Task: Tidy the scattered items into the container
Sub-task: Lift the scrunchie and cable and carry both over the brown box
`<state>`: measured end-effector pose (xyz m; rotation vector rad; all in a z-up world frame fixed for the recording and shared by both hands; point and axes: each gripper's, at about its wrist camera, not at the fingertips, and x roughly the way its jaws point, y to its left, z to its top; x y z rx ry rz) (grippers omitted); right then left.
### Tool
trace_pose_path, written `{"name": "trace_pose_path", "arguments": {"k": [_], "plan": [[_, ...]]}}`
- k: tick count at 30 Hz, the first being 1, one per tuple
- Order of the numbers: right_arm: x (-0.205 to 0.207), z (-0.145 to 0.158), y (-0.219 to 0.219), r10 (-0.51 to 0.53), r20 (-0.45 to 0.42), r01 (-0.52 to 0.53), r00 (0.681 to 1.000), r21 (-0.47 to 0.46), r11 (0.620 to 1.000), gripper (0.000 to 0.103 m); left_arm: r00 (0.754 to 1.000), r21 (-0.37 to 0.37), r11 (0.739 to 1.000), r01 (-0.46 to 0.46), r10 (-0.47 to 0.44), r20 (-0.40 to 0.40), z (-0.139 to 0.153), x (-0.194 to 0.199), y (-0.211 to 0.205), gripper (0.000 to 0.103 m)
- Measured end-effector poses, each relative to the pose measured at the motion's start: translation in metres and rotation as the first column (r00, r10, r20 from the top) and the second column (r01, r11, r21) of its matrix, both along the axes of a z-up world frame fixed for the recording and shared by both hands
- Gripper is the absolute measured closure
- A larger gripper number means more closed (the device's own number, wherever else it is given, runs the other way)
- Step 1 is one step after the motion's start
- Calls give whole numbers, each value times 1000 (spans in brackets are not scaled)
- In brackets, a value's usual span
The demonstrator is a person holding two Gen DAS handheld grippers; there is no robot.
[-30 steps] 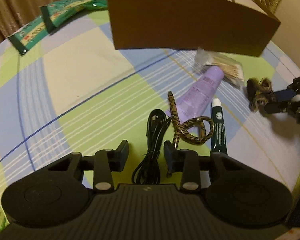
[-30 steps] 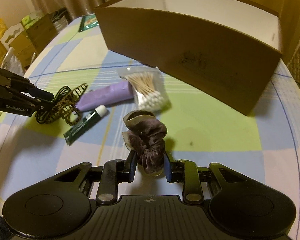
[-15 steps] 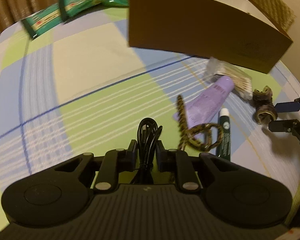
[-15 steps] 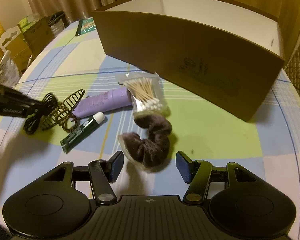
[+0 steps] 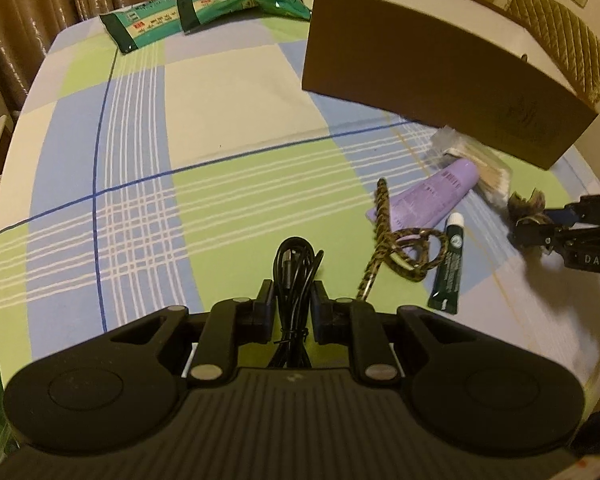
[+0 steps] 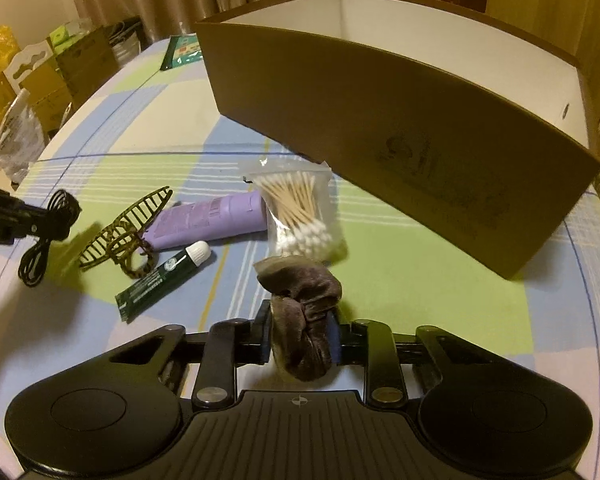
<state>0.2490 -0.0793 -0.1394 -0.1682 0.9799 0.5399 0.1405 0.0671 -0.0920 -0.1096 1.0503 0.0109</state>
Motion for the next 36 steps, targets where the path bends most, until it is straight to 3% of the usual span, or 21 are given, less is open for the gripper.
{"name": "trace_pose_path", "arguments": {"k": [16, 22, 36], "plan": [[-11, 54, -43, -73, 11, 71, 997, 135, 988, 83, 984, -31, 996, 85, -79, 162, 54, 10, -49, 89], [-1, 82, -51, -88, 57, 76, 994, 180, 981, 83, 968, -36, 991, 131, -120, 222, 74, 26, -67, 89], [60, 137, -55, -92, 190, 44, 977, 242, 969, 83, 909, 42, 979, 200, -201, 364, 132, 98, -91, 89]]}}
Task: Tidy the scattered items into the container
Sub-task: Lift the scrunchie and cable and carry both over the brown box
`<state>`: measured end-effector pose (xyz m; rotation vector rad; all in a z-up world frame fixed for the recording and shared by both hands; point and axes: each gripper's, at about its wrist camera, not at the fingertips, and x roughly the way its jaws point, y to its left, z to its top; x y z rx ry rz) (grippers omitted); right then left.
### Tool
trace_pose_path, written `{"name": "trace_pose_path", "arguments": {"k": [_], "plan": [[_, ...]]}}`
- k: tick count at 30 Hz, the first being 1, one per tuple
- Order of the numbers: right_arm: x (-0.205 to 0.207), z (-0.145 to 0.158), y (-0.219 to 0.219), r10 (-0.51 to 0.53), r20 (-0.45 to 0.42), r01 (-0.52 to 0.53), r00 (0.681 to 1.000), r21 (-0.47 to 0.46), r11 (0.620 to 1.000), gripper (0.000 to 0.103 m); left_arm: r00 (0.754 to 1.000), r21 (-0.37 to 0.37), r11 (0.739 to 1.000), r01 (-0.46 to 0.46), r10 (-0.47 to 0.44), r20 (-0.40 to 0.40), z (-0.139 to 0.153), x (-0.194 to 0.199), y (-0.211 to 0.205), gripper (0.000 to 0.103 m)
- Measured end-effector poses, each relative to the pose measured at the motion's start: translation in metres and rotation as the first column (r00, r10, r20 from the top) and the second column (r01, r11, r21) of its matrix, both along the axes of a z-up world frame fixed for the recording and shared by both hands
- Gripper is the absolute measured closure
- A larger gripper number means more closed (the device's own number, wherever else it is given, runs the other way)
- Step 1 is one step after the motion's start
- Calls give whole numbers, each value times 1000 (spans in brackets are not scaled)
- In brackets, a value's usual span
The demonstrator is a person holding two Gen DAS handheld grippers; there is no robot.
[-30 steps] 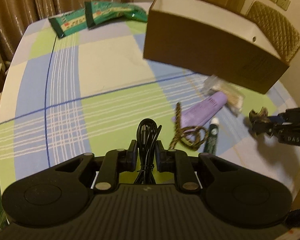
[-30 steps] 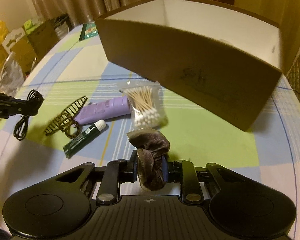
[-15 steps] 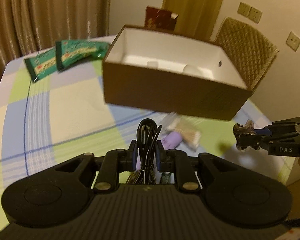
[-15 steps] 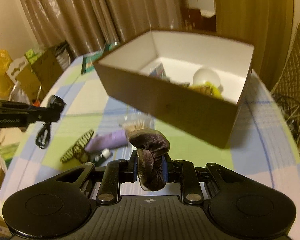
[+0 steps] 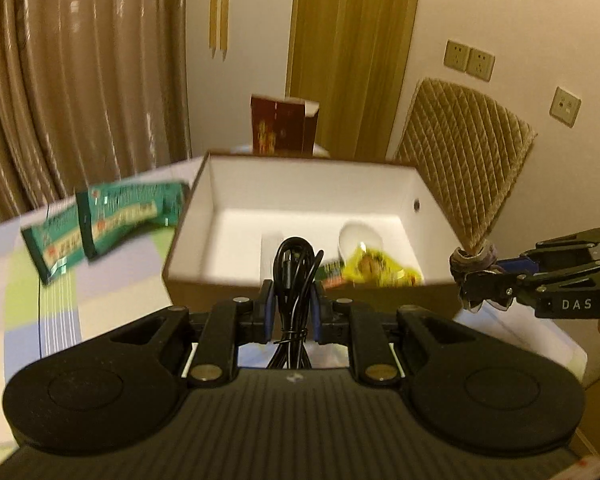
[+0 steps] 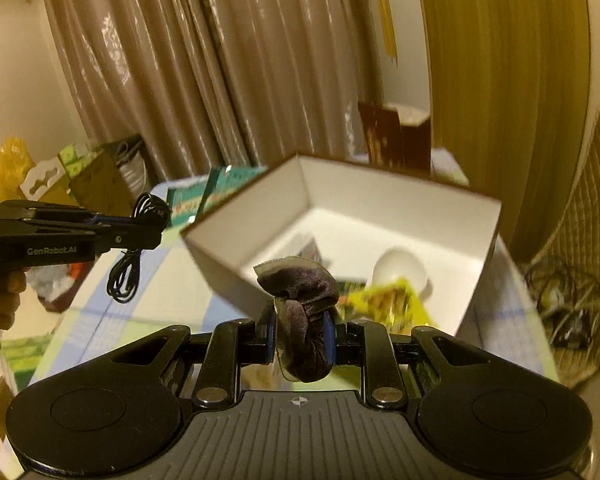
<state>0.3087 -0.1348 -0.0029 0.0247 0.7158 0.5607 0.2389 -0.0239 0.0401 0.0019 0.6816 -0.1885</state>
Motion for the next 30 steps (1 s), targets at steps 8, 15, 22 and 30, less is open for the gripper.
{"name": "trace_pose_path", "arguments": {"k": [8, 15, 22, 30], "plan": [[49, 7, 12, 16, 20, -16, 1000, -13, 1000, 83, 1000, -3, 1000, 7, -7, 12, 16, 57, -6, 89], [88, -4, 27, 13, -19, -14, 1000, -29, 999, 83, 999, 17, 1000, -1, 2, -36, 8, 106, -7, 89], [125, -20, 40, 11, -68, -15, 998, -66, 998, 83, 993, 29, 999, -37, 40, -111, -18, 151, 3, 89], [148, -41, 43, 0, -132, -12, 991, -92, 996, 83, 979, 76, 996, -41, 55, -195, -56, 180, 7, 89]]}}
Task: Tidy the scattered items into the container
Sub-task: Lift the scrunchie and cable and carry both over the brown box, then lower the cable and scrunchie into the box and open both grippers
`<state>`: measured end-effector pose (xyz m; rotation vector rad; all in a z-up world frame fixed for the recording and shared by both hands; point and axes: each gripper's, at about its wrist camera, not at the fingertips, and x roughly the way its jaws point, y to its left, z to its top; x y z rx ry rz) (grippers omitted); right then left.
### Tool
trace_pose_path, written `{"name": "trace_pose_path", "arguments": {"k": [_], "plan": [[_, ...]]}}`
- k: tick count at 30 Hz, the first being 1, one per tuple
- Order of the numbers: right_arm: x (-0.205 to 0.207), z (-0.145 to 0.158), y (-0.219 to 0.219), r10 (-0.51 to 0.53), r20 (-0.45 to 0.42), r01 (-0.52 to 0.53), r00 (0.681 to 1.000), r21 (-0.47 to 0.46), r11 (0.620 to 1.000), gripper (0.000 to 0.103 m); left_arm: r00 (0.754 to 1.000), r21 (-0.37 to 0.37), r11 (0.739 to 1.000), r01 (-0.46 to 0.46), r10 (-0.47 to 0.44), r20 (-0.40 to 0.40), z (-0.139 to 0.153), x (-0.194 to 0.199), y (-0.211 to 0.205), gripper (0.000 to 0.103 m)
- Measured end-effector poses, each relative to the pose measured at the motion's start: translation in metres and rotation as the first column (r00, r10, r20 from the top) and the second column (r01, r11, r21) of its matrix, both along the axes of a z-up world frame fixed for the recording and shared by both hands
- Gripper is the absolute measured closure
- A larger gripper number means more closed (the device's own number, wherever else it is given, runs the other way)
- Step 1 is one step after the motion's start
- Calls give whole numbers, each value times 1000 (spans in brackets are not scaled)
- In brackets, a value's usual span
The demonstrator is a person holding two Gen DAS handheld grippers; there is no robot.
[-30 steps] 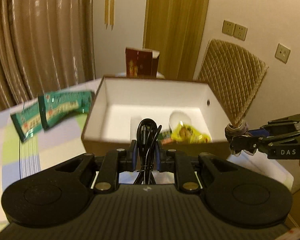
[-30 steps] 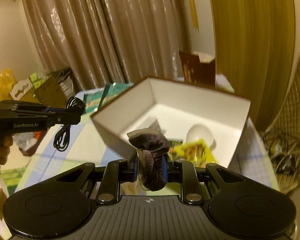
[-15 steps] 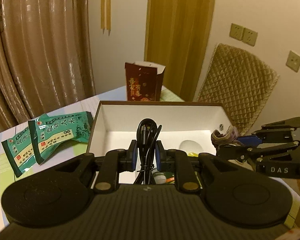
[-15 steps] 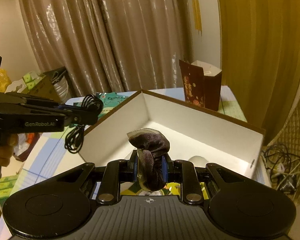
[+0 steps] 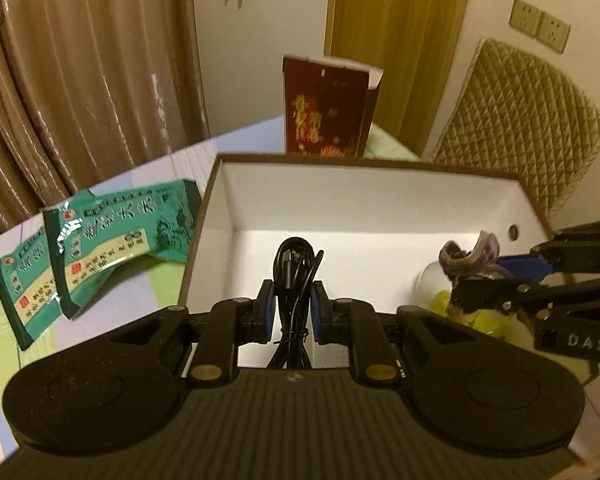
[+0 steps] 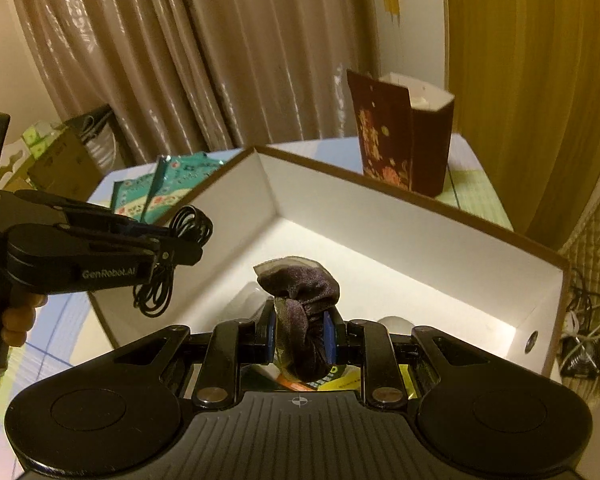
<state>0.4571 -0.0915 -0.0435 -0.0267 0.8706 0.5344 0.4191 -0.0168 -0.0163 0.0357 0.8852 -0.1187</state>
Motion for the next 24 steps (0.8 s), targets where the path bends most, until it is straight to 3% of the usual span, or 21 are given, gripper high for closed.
{"name": "trace_pose_path", "arguments": {"k": [9, 24], "plan": [[16, -20, -1, -12, -49, 11, 999, -25, 1000, 83, 998, 26, 999, 19, -18, -67, -32, 17, 2, 89], [37, -38, 3, -11, -88, 9, 996, -33, 999, 83, 993, 60, 997, 48, -41, -113, -50, 34, 0, 87]]}}
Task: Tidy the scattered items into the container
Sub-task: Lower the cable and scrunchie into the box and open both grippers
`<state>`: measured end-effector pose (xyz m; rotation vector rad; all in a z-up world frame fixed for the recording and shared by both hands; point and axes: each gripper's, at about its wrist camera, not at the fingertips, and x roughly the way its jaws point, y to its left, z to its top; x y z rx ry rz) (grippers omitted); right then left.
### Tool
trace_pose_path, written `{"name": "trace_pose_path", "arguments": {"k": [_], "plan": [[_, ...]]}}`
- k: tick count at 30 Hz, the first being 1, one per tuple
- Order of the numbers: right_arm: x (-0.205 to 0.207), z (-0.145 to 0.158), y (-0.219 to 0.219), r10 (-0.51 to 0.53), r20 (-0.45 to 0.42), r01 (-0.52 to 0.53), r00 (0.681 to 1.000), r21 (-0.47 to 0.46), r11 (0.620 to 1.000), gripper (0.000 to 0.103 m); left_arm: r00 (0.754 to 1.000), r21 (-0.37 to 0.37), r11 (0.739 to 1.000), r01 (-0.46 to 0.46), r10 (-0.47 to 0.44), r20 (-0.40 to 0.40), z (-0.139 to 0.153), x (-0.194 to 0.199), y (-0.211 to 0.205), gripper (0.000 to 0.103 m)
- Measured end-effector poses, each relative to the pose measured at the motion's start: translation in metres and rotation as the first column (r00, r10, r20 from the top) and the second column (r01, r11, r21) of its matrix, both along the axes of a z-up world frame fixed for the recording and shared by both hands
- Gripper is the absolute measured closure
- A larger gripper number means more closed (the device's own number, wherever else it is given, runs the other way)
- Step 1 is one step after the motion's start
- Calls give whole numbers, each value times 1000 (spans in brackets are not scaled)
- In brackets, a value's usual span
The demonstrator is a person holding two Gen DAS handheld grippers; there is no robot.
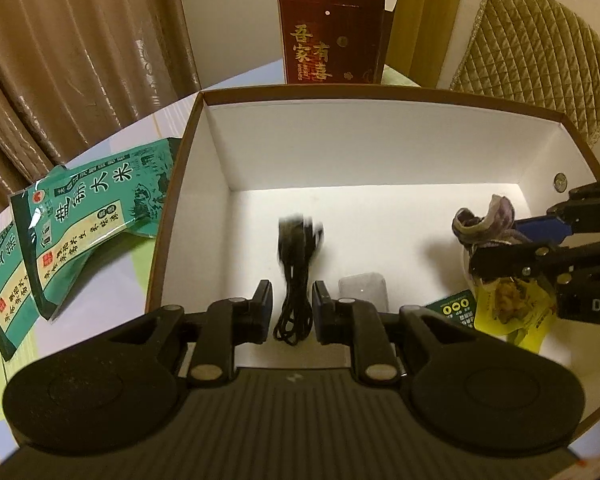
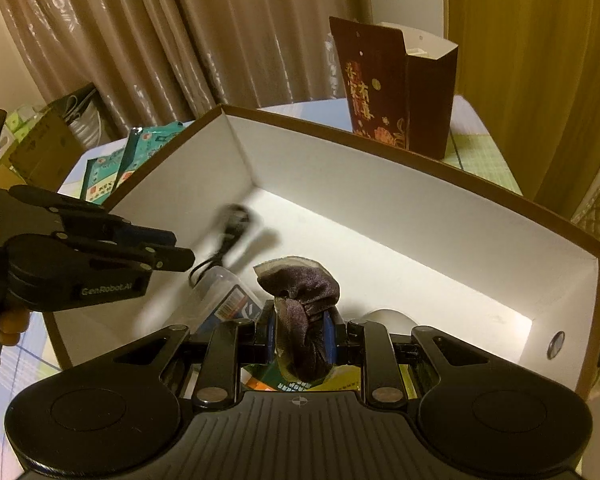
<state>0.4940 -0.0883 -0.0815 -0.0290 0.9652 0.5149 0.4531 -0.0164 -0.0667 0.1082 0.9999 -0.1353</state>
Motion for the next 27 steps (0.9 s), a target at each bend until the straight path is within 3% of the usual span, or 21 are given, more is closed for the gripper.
{"name": "trace_pose_path", "arguments": {"k": [8, 10, 12, 13, 19, 21, 27], "plan": [[6, -6, 3, -13, 4, 13, 1000, -8, 1000, 81, 1000, -4, 1000, -6, 6, -4, 0, 2, 2, 86], [8, -5, 3, -9, 19, 9, 1000, 3, 1000, 64, 1000, -3, 1000, -5, 5, -5, -1, 2, 2, 86], [8, -2, 3, -15, 61, 15, 998, 5, 1000, 26, 1000, -4, 1000, -4, 4, -7, -1, 1, 2, 85], [6, 0, 4, -16, 91, 16, 996, 3, 1000, 21, 1000, -4, 1000, -6, 6, -7, -1, 1, 2, 83], [2, 4, -2, -1, 119, 5, 993, -32, 999, 12, 1000, -12, 1000, -14, 13, -15, 0, -4, 2, 75], [-1, 4, -6, -5, 108, 10, 994, -42, 999, 5, 1000, -18, 1000, -9, 9, -14, 2, -7, 2, 70], [-12, 3, -13, -15, 61, 19, 998, -72, 997, 2, 1000, -27, 1000, -1, 1, -12, 6, -13, -3, 53]]}}
